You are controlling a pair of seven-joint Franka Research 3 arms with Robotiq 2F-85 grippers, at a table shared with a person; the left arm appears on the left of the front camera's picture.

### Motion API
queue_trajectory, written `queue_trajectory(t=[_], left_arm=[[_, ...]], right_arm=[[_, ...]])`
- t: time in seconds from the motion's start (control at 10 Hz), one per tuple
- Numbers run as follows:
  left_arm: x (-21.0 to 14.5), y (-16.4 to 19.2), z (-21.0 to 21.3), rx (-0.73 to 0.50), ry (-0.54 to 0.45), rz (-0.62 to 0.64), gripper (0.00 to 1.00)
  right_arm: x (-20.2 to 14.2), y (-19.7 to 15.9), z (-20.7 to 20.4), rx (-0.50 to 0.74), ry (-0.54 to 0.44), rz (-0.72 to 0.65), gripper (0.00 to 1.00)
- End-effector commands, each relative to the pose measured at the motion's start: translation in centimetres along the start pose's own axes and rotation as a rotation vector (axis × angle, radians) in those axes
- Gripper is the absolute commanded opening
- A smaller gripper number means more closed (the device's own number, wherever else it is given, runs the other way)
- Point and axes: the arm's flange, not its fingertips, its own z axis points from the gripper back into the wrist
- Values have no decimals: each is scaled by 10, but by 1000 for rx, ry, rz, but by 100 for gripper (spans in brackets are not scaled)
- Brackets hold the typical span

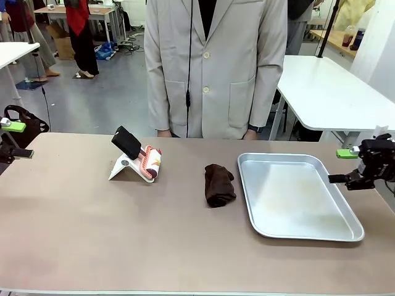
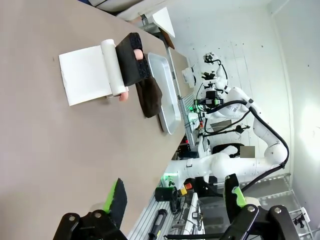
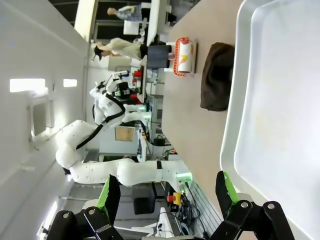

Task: Clean the surface of the table.
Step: Return the Lint Roller and towel to their original positions.

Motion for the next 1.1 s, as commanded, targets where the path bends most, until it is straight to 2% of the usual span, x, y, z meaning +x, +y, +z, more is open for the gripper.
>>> queue_trajectory(t=[0.0,1.0], left_arm=[[-6,-5,-1,-6,1,-6,100],[-6,-5,-1,-6,1,-6,100]], right_arm=[[-3,7,4,-10,13,-3,100],[-3,7,4,-10,13,-3,100]])
